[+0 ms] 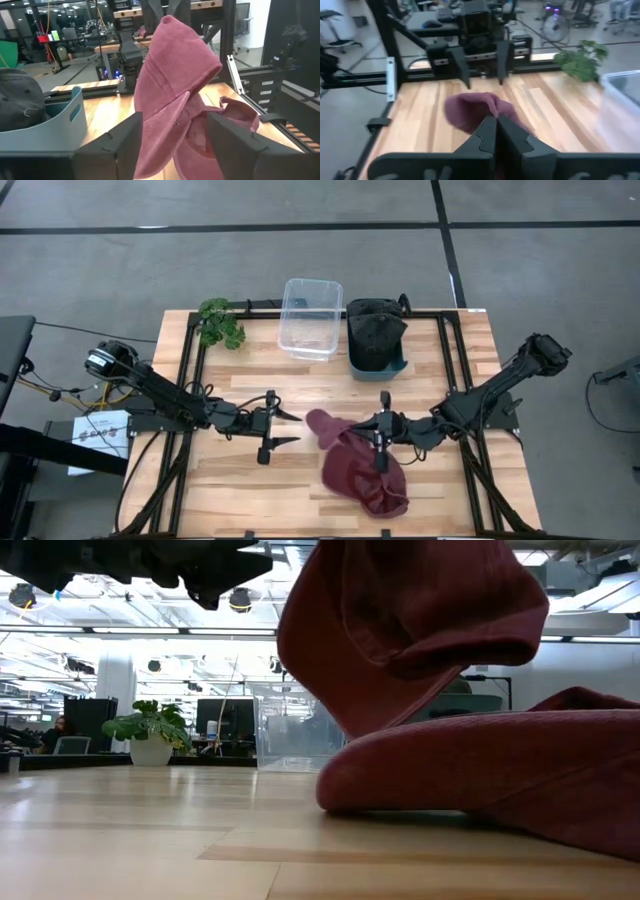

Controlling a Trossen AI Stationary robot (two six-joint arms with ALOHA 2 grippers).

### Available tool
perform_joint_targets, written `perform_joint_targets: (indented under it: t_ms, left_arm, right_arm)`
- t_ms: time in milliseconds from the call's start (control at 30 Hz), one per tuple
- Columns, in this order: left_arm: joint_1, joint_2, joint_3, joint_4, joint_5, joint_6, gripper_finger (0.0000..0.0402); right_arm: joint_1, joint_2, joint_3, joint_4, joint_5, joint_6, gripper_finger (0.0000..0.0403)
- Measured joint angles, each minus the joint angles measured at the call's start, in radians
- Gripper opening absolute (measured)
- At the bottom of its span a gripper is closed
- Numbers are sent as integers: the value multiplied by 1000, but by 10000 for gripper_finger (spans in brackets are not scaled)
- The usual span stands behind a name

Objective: Pick & Place hat
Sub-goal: Put the left red cap into the transparent bin

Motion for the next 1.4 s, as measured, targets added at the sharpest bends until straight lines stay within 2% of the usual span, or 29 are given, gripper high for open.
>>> perform_joint_targets:
  t_ms: [133, 300, 400, 533, 1067, 1400]
  left_arm:
    - [-16, 0, 0, 27, 12, -25, 227]
    - [-60, 0, 0, 185, 198, -26, 220]
    - [-85, 0, 0, 275, 246, -32, 216]
    - [-107, 0, 0, 327, 248, -65, 212]
    - [-110, 2, 0, 325, 237, -78, 194]
    - [-86, 116, 9, 365, 185, -91, 183]
  right_arm:
    - [-4, 0, 8, -25, 56, 1, 0]
    - [-22, 0, 8, -38, 59, 1, 0]
    - [-18, 0, 8, -34, 63, 1, 0]
    - [3, 0, 8, -32, 79, 1, 0]
    - [58, 0, 8, -28, 128, -9, 0]
    - [58, 0, 8, -26, 129, -18, 0]
